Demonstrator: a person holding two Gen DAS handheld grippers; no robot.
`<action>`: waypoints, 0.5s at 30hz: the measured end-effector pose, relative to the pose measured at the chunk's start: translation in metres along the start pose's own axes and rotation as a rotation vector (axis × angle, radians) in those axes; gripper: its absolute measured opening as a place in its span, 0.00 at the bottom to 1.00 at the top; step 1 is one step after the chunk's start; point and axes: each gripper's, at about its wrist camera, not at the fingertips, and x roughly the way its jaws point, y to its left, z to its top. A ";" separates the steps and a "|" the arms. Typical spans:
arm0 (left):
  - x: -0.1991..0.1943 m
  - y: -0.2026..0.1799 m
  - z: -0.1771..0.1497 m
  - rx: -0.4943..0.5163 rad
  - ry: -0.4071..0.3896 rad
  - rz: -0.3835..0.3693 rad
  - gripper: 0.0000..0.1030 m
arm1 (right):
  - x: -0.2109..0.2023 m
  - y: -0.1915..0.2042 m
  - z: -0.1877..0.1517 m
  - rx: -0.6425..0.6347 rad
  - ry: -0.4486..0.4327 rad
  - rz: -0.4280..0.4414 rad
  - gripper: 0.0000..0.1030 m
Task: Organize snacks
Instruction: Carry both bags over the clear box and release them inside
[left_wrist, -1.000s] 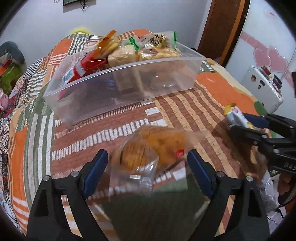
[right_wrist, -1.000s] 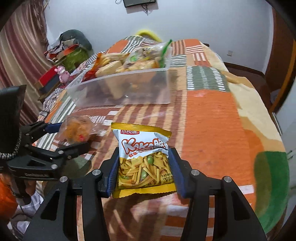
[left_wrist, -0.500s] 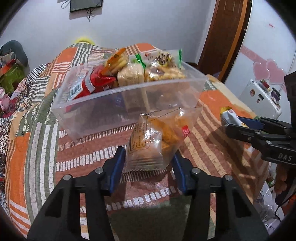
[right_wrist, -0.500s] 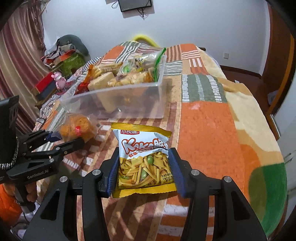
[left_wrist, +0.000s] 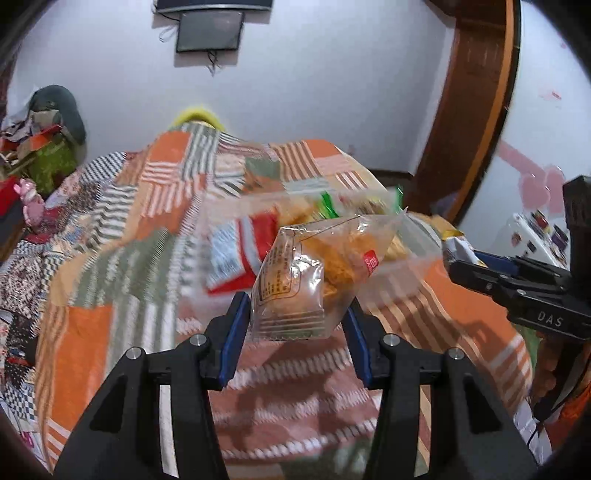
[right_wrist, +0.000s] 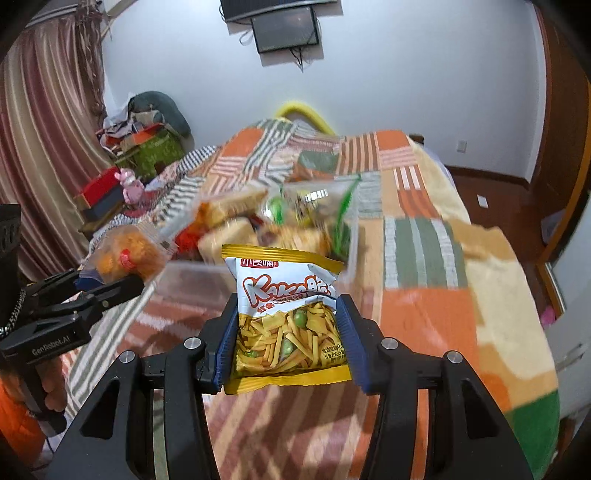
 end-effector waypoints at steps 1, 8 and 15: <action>0.000 0.004 0.004 -0.004 -0.005 0.009 0.48 | 0.003 0.002 0.006 -0.005 -0.010 0.002 0.46; 0.021 0.028 0.033 -0.045 -0.023 0.070 0.48 | 0.021 0.010 0.034 -0.024 -0.047 0.005 0.46; 0.052 0.037 0.044 -0.048 0.007 0.093 0.49 | 0.053 0.019 0.051 -0.042 -0.028 0.007 0.46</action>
